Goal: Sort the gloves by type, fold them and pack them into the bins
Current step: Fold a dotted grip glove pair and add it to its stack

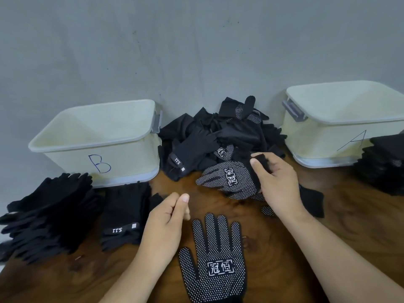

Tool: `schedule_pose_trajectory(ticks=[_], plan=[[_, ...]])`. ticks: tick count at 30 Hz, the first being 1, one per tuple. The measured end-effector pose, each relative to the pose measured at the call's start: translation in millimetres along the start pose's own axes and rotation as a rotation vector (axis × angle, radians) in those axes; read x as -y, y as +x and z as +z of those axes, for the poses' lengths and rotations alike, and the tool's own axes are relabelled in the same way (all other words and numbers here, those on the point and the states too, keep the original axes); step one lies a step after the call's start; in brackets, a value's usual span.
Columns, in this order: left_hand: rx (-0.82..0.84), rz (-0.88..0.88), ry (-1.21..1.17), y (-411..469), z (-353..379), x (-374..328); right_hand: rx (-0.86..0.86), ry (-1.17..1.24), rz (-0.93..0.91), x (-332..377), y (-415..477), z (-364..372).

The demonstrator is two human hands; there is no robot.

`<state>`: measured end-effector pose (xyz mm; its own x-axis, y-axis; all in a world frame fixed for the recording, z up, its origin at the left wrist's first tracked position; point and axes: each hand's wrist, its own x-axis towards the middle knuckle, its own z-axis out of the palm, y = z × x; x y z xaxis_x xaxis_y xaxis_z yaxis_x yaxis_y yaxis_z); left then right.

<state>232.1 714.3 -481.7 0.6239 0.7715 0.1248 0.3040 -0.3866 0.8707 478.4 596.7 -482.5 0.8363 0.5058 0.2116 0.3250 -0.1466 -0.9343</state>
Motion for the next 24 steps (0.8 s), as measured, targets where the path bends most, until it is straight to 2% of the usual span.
schedule_pose_trajectory(ticks=[2,4,8,10,13,16,20,24], plan=[[0.010,-0.011,0.000,3,2,2,-0.049,-0.263,-0.047,-4,3,-5],[0.027,-0.011,0.021,4,4,2,-0.063,-0.514,-0.180,-4,4,-5],[0.059,0.005,0.068,5,6,3,-0.034,-0.704,-0.507,9,11,9],[0.067,0.006,0.079,6,7,5,0.001,-0.821,-0.547,15,20,19],[0.069,0.017,0.077,7,8,9,0.100,-0.915,-0.508,21,35,32],[0.066,0.031,0.076,7,8,12,0.053,-0.751,-0.444,31,42,35],[0.057,0.026,0.056,10,9,16,-0.037,-0.204,-0.308,46,41,30],[0.063,0.021,0.057,10,8,16,0.014,-0.071,-0.323,51,46,18]])
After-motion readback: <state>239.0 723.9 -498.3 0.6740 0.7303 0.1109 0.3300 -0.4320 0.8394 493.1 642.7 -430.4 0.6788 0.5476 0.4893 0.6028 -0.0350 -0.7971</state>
